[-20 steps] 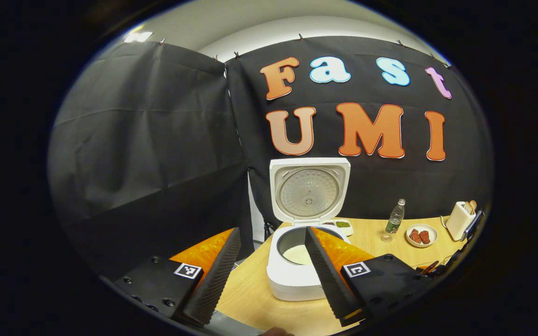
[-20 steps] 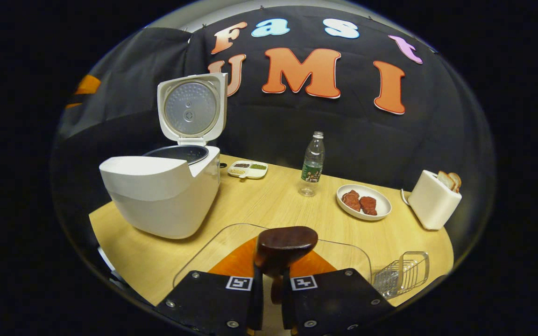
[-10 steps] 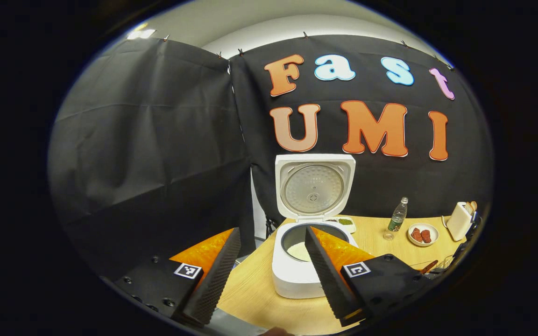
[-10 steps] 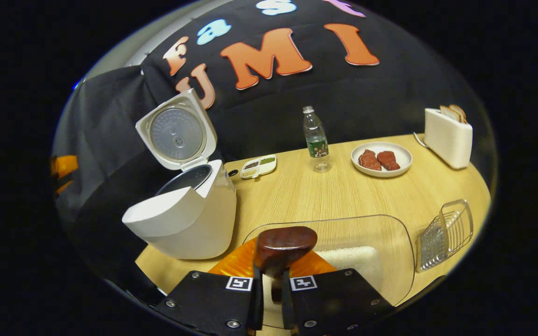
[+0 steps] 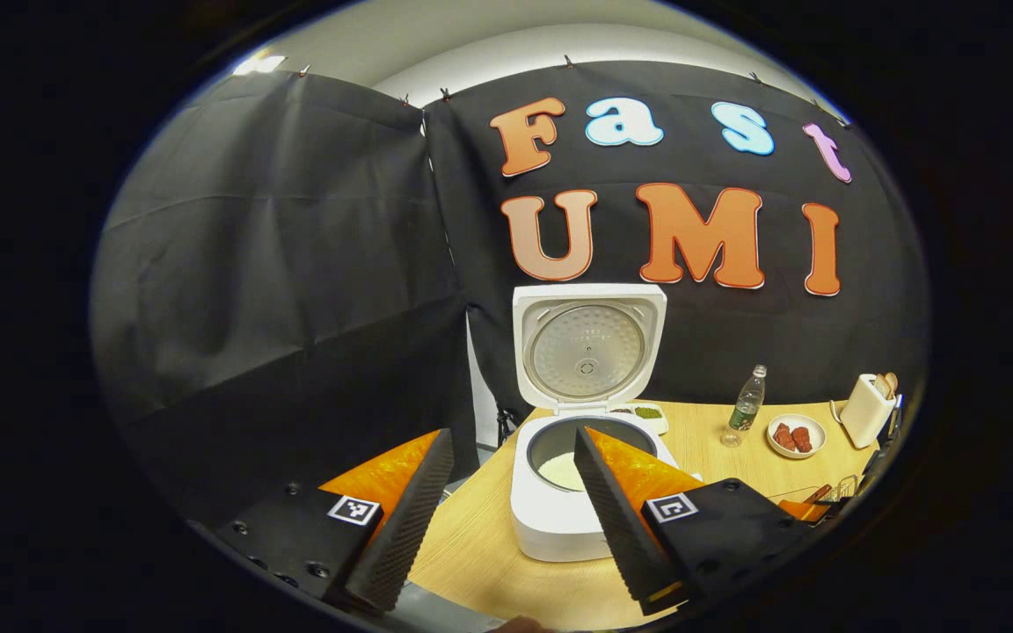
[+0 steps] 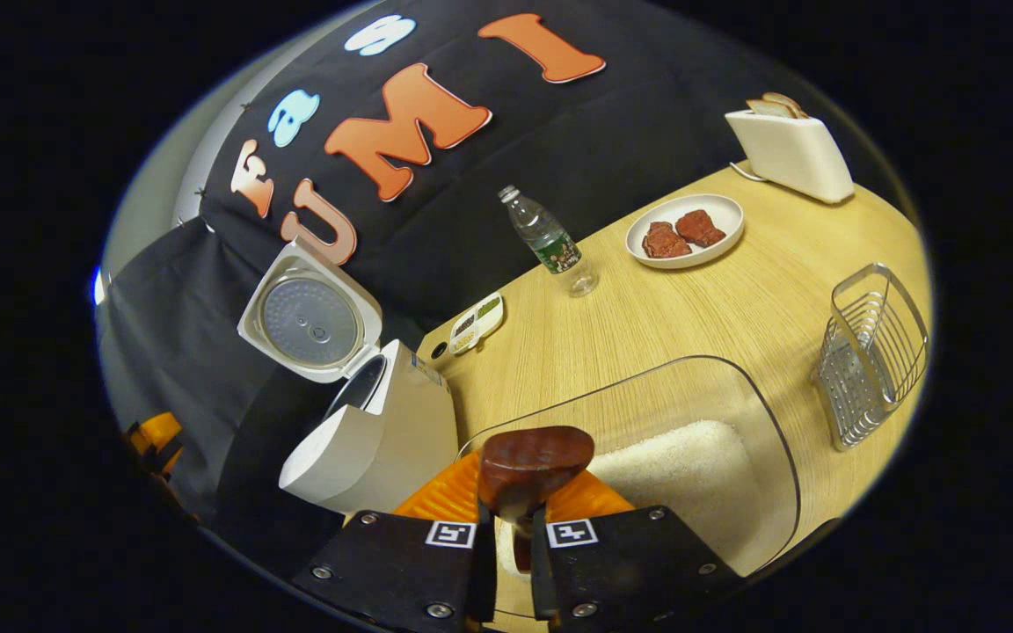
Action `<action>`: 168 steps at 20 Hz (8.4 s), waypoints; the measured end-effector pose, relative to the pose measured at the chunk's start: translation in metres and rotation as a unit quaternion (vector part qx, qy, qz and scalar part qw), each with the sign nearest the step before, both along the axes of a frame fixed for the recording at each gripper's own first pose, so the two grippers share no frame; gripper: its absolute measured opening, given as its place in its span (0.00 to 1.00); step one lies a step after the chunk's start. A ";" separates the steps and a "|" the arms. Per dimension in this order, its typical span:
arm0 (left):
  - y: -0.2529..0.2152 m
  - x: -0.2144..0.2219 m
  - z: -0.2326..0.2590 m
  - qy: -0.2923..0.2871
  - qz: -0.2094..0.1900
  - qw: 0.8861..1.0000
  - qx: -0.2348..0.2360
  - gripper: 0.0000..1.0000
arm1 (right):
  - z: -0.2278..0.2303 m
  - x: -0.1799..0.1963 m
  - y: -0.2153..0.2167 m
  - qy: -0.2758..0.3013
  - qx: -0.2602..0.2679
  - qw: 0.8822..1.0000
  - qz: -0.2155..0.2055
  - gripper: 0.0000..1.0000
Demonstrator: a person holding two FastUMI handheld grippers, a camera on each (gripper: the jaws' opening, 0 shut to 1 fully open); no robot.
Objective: Close the left gripper, press the button to open the rice cooker; take a wooden spoon from the chopstick holder with the right hand, scoop a spoonful of rice and pour it into the rice cooker, then put the wooden spoon back into the chopstick holder.
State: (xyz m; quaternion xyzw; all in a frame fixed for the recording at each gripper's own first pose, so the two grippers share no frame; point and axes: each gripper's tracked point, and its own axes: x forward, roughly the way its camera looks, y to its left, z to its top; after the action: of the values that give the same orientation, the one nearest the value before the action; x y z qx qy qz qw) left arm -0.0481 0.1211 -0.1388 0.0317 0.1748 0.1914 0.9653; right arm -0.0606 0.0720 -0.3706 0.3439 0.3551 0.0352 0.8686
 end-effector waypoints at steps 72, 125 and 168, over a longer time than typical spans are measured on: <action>0.117 -0.034 -0.018 -0.011 0.081 0.996 -0.019 0.90 | 0.170 0.189 0.267 -0.244 -0.144 0.932 0.225 0.14; -0.083 0.003 0.009 -0.024 -0.017 0.999 -0.013 0.92 | 0.159 0.063 -0.156 -0.176 -0.210 0.962 0.000 0.15; -0.022 0.138 0.086 -0.029 -0.019 0.996 -0.082 0.92 | 0.081 -0.040 -0.315 -0.020 -0.253 0.951 -0.178 0.95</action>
State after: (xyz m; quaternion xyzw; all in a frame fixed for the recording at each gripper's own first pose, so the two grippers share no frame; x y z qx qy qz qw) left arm 0.0900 0.0990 -0.0526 -0.0496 0.1609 0.1592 0.9728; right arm -0.1007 -0.2428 -0.2898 0.1694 0.2677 -0.2043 0.9262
